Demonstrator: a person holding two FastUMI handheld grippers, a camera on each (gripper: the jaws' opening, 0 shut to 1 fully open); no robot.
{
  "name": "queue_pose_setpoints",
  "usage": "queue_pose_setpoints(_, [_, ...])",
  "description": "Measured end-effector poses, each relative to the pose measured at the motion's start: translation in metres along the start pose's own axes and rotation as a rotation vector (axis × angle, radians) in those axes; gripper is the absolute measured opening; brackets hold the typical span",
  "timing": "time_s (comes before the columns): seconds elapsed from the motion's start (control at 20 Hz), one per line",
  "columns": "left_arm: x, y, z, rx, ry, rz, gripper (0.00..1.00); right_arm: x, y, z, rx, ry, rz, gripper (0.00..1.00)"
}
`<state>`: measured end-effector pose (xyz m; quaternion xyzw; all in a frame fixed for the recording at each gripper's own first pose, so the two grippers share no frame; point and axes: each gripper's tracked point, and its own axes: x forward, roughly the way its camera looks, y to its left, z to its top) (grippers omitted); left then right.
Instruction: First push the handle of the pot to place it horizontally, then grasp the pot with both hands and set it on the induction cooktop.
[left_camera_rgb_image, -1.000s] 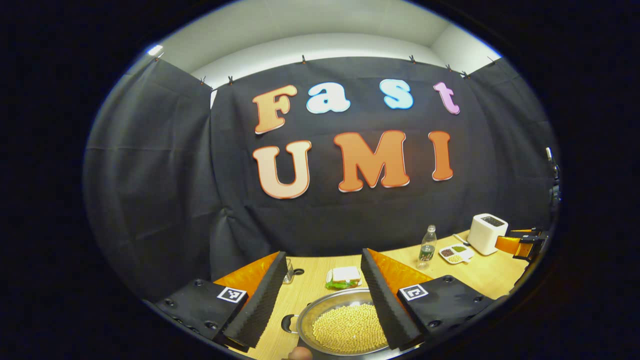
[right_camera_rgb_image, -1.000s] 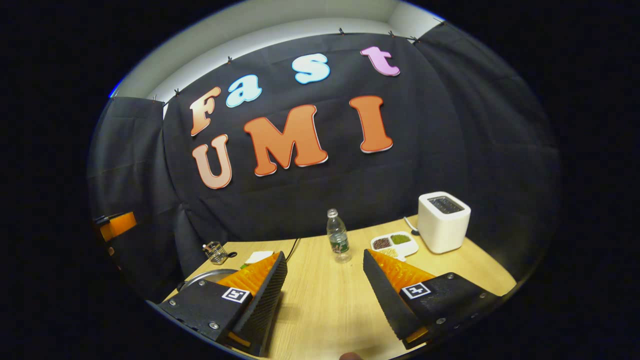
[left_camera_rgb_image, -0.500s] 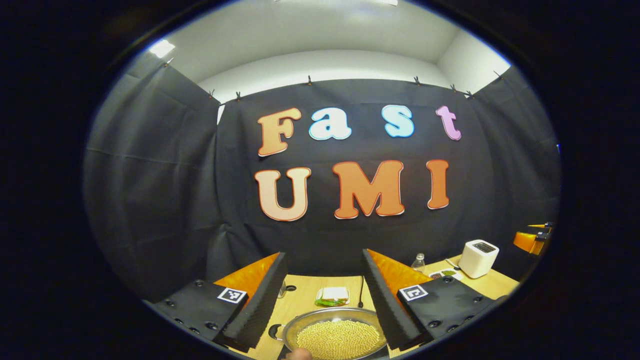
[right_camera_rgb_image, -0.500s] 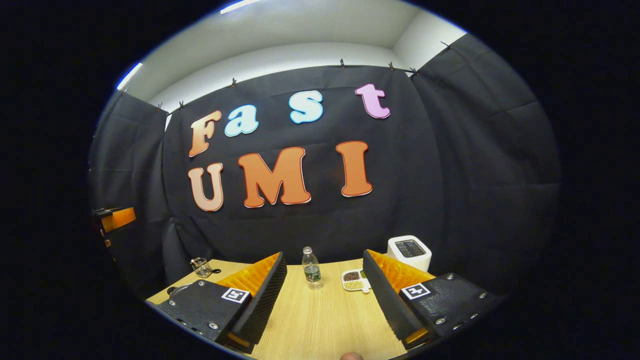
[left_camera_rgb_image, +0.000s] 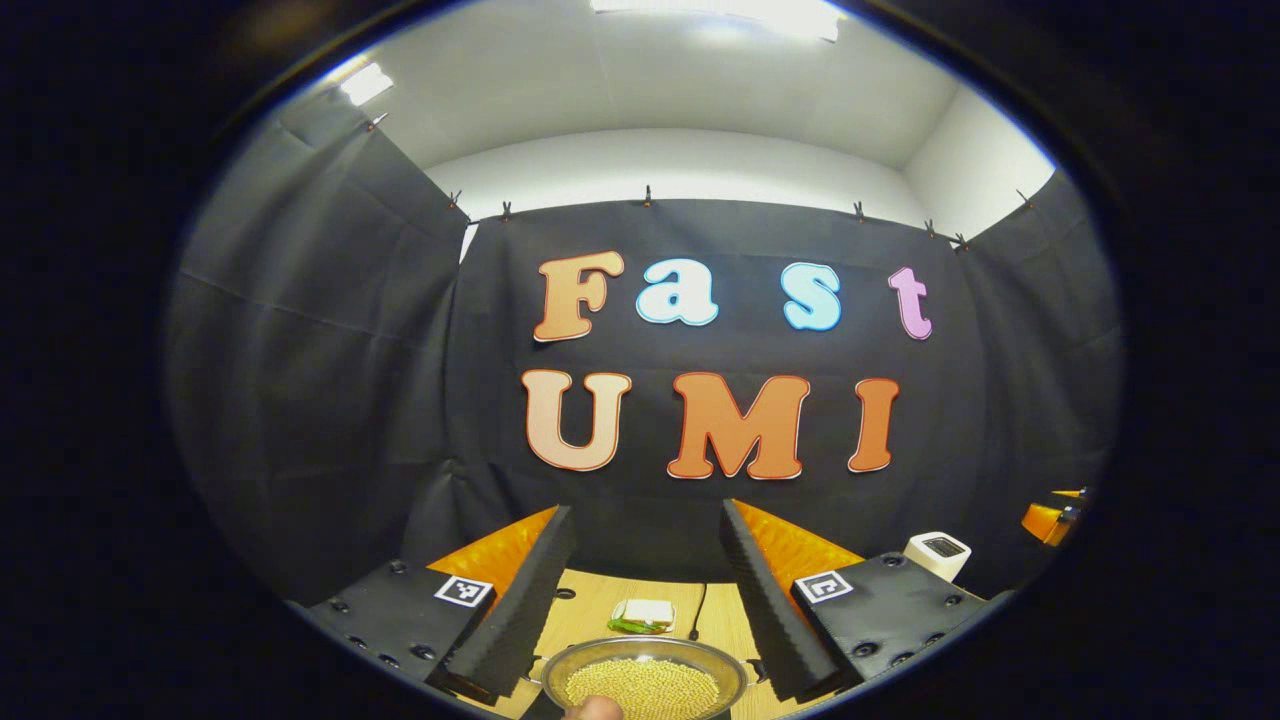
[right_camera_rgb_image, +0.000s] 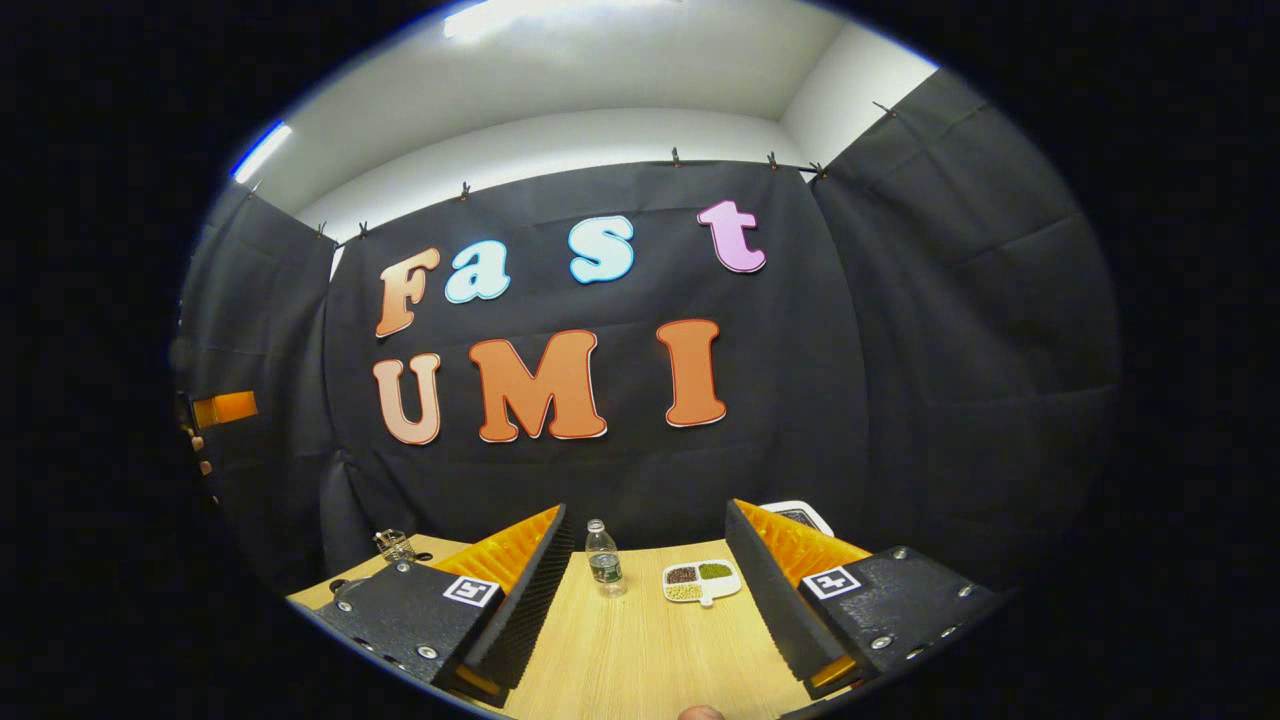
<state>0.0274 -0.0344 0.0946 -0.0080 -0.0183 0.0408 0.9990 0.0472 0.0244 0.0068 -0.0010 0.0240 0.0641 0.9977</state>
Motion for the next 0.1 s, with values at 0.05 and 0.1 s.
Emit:
queue_pose_setpoints(0.05, [-0.0017, -0.0053, -0.0044, -0.001, 0.008, -0.012, 0.96, 0.0004, -0.0005, 0.0012, 0.000, -0.003, 0.001, 0.94])
queue_pose_setpoints(0.1, [-0.0025, -0.0113, -0.0109, -0.002, 0.021, -0.025, 0.96, 0.0010, -0.0001, 0.0020, 0.001, -0.005, 0.003, 0.94])
